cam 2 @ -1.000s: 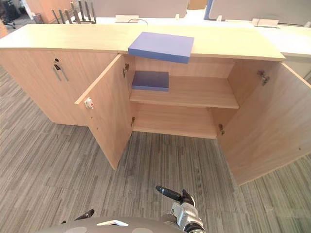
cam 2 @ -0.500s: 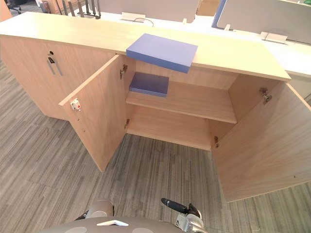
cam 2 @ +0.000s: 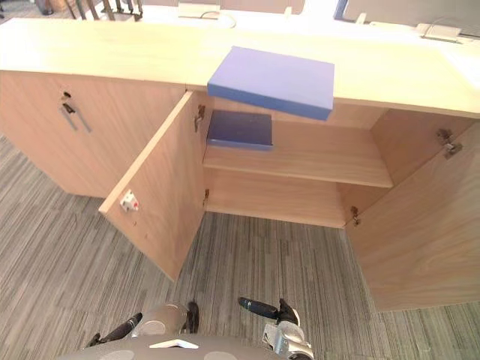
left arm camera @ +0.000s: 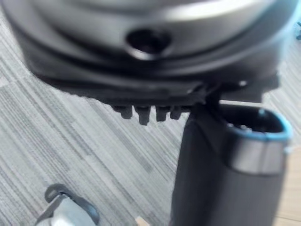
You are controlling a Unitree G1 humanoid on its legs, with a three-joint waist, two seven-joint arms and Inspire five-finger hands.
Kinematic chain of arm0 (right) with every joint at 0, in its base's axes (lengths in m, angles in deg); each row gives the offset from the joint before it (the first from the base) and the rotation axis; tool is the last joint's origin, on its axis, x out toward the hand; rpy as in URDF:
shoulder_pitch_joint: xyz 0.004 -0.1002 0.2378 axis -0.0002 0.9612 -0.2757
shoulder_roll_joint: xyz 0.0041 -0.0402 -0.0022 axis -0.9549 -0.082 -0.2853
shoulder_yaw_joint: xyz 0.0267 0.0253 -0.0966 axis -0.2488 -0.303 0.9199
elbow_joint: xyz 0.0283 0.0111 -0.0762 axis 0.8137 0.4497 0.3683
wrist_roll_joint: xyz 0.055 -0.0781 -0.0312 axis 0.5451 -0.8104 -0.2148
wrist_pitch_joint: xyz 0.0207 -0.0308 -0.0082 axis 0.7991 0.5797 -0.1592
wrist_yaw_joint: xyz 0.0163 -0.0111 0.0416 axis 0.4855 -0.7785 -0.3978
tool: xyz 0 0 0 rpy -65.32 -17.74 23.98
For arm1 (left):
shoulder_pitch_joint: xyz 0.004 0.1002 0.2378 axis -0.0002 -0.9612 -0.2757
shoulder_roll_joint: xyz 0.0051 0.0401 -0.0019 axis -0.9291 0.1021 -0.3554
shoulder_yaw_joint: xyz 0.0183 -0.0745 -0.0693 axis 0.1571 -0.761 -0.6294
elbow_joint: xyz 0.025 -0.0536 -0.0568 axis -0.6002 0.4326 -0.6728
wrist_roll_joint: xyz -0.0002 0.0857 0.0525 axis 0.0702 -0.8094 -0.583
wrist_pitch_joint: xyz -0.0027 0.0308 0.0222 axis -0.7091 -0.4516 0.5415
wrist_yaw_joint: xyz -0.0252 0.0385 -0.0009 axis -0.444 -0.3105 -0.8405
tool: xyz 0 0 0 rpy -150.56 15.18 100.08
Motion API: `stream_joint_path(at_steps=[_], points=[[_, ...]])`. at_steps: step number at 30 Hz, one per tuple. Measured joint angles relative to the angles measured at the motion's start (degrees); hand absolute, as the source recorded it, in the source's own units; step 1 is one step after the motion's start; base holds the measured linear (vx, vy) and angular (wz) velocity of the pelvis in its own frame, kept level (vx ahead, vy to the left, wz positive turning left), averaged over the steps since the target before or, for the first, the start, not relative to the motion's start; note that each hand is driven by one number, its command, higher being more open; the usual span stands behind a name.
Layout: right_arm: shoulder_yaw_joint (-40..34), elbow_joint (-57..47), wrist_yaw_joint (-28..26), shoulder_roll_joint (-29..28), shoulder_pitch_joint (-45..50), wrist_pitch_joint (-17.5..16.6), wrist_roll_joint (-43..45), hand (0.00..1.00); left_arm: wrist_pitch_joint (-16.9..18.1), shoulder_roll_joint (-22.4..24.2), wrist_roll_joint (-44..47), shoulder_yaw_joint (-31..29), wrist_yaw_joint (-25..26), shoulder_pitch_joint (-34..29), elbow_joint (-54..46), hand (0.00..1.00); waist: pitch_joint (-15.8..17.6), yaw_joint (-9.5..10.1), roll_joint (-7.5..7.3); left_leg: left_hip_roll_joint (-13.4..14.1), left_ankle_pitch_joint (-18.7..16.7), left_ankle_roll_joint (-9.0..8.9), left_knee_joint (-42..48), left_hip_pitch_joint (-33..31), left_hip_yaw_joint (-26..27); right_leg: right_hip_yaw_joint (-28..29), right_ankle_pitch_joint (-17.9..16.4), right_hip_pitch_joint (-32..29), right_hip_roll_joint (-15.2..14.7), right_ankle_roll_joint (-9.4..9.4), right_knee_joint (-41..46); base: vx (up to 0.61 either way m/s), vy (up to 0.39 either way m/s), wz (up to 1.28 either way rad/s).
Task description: Walk over to the cabinet, pick up the folder, carry it to the office cabinet, place the folder inside the office cabinet, then close the office cabinet door
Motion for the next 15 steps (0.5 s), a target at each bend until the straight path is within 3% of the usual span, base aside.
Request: stream_joint_path(at_steps=[3,5,6,7,8,9,10,11,12,13,15], points=[[-2.1,1.9,-0.3,1.3,0.3,0.3,-1.8,1.0,0.0,0.1,0.0,0.4,0.0,-0.4,1.4,1.0,-2.3,-0.08,0.92,-3.8,1.1,1.8,-6.1,5.1,0.4,1.6,0.6,-0.5,-3.1,0.22,4.6,0.16,0.163,-0.06],[-3.7,2.5,-1.0,2.9,1.4,0.7,-2.5,1.0,-0.1,0.6,0.0,2.0,-0.2,-1.3,1.9,1.0,-4.1,-0.12,2.56,-6.0,1.5,2.43,-9.6,8.1,0.2,3.4,0.6,-4.7,-4.9,0.19,14.6,0.17,0.207,0.05],[-5.0,2.0,-1.3,4.2,1.2,0.2,-4.1,1.0,0.0,0.6,-0.2,2.9,-0.3,-1.8,1.9,1.0,-4.4,-1.13,2.99,-8.1,1.4,2.94,-12.5,10.7,0.0,4.9,1.1,-10.9,-7.0,-0.95,28.9,0.14,0.175,0.21],[-5.2,1.6,-1.3,4.2,1.0,0.2,-4.0,1.0,-0.1,0.1,-0.4,3.0,-0.4,-1.9,2.2,1.0,-4.2,-2.15,2.67,-9.3,1.5,3.52,-13.2,11.9,-0.3,4.9,2.0,-14.4,-8.5,-3.46,37.9,0.13,0.15,0.3],[-5.1,1.1,-1.3,4.2,0.6,0.1,-4.0,1.0,-0.2,-0.2,-0.8,3.1,-0.4,-1.9,2.5,1.0,-4.1,-2.93,2.54,-9.8,1.6,3.86,-13.3,12.6,-0.7,3.8,3.0,-16.2,-9.1,-5.53,42.4,0.14,0.076,0.47],[-5.1,0.4,-1.0,4.5,0.7,-0.2,-4.0,1.0,-0.2,-0.6,-1.9,3.2,-0.4,-2.0,2.9,1.0,-4.0,-4.0,2.72,-10.5,1.8,4.76,-14.1,14.6,-2.0,-2.2,4.8,-18.9,-10.9,-8.35,47.3,0.17,0.063,0.43],[-5.2,0.3,-1.0,4.5,0.6,-0.3,-4.0,1.0,-0.2,-0.6,-2.0,3.3,-0.4,-2.1,2.9,1.0,-4.0,-4.36,2.73,-10.6,1.9,4.87,-14.6,15.4,-2.5,-4.6,5.4,-18.7,-11.6,-9.0,48.1,0.26,0.067,0.34],[-5.7,0.4,-0.8,4.9,0.2,-0.2,-3.9,1.0,-0.1,-0.6,-2.0,3.6,-0.4,-2.2,2.8,1.0,-4.1,-4.32,2.81,-10.3,2.2,4.96,-15.8,16.6,-2.9,-7.8,5.3,-18.3,-12.4,-8.58,47.9,0.24,0.02,0.08],[-6.2,0.5,-0.4,5.0,0.1,-0.2,-3.8,1.0,-0.3,-0.7,-2.0,3.6,-0.4,-2.2,2.9,1.0,-4.2,-4.41,3.45,-9.7,2.4,5.01,-15.9,16.7,-2.9,-10.0,3.0,-18.3,-12.7,-7.2,48.0,0.23,-0.023,-0.07],[-6.6,0.4,0.1,5.1,-0.2,-0.4,-3.7,1.0,-0.4,-0.6,-2.0,3.7,-0.4,-2.0,2.9,1.0,-3.1,-4.49,3.42,-8.6,2.4,5.03,-15.7,16.7,-3.6,-13.2,-1.2,-18.6,-12.3,-5.38,47.8,0.14,-0.064,-0.11],[-7.3,0.4,0.4,5.0,-1.2,-0.8,-2.8,1.0,-0.3,-0.6,-2.0,4.2,-0.4,-1.4,3.0,1.0,-1.0,-4.65,3.93,-6.5,2.4,5.03,-15.3,17.3,-5.1,-16.4,-6.9,-19.3,-9.9,-4.85,45.5,0.05,-0.127,-0.04]])
